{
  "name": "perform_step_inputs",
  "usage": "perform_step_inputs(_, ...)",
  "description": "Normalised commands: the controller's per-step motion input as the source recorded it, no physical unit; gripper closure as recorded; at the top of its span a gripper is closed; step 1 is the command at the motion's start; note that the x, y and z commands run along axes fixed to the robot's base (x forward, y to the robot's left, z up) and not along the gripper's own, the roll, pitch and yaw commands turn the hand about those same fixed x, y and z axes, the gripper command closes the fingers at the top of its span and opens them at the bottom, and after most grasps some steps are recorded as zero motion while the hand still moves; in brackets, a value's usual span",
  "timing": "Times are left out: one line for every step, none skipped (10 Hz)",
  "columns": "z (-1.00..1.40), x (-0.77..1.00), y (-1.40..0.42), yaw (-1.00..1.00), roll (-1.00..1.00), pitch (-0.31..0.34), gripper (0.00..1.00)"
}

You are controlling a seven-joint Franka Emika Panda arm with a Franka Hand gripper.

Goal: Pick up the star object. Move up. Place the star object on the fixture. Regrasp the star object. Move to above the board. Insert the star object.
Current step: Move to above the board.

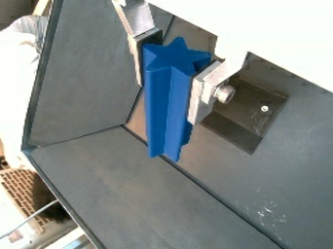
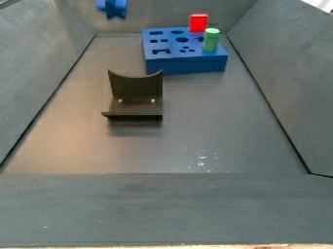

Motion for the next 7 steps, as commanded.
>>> perform_step_inputs(0.22,-0.54,-1.0,0.02,-1.0,0.109,1.0)
perform_step_inputs(0.24,-0.54,-1.0,0.02,-1.0,0.099,1.0)
perform_step_inputs(0.25,-0.57,-1.0,0.03,-1.0,0.085,1.0)
perform_step_inputs(0.24,-0.58,-1.0,0.04,-1.0,0.07,1.0)
perform_step_inputs(0.24,-0.59,-1.0,0.04,-1.0,0.068,1.0)
perform_step_inputs(0.25,-0.6,-1.0,0.04,-1.0,0.058,1.0)
perform_step_inputs(0.25,-0.63,-1.0,0.04,-1.0,0.047,1.0)
